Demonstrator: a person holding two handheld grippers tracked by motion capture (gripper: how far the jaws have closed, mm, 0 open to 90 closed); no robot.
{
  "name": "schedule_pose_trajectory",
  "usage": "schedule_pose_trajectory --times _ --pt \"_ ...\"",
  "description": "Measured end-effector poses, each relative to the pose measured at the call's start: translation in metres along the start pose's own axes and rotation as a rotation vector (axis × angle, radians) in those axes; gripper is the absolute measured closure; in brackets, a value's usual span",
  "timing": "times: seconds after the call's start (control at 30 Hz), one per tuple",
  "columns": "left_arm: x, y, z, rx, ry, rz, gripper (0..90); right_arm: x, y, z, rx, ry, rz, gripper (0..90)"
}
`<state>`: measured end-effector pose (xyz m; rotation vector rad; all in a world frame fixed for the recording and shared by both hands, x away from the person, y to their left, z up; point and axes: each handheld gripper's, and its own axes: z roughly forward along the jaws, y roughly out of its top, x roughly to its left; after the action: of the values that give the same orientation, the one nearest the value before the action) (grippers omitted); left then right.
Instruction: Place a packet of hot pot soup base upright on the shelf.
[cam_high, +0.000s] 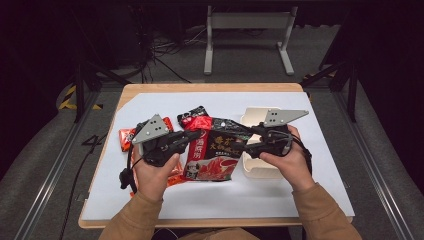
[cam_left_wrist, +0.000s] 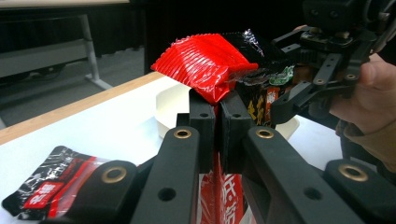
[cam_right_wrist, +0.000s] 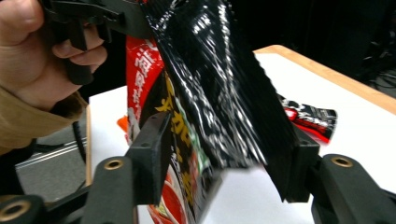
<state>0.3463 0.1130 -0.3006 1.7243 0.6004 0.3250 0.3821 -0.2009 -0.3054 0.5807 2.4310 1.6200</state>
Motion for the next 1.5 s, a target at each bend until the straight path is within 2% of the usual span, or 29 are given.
schedule_pose_trajectory --times 0.33,0.47,0.73,0.87,0.9,1.13,1.5 --pt "-0.003 -0.001 0.004 0.011 -0.017 0.009 86.1 0.002 -0.002 0.008 0.016 0.045 0.016 51.1" --pt "-0.006 -0.002 0.006 0.010 -0.029 0.014 86.1 0.002 -0.004 0.011 0.023 0.062 0.042 56.2" --pt "-0.008 -0.002 0.007 -0.001 -0.038 0.025 85.9 0.002 -0.006 0.018 0.015 0.095 0.027 57.7" --pt "-0.008 -0.002 0.006 0.000 -0.037 0.024 85.9 0.000 -0.007 0.020 0.013 0.117 0.036 63.9" --pt "-0.008 -0.002 0.007 0.002 -0.038 0.024 85.9 -0.001 -0.008 0.020 0.011 0.121 0.033 68.1" --pt "-0.007 -0.002 0.005 -0.009 -0.037 0.023 85.6 -0.001 -0.007 0.018 -0.004 0.140 0.017 74.2" --pt "-0.006 -0.001 -0.001 -0.043 -0.050 0.014 82.2 0.001 0.007 0.011 0.003 0.126 -0.024 80.3"
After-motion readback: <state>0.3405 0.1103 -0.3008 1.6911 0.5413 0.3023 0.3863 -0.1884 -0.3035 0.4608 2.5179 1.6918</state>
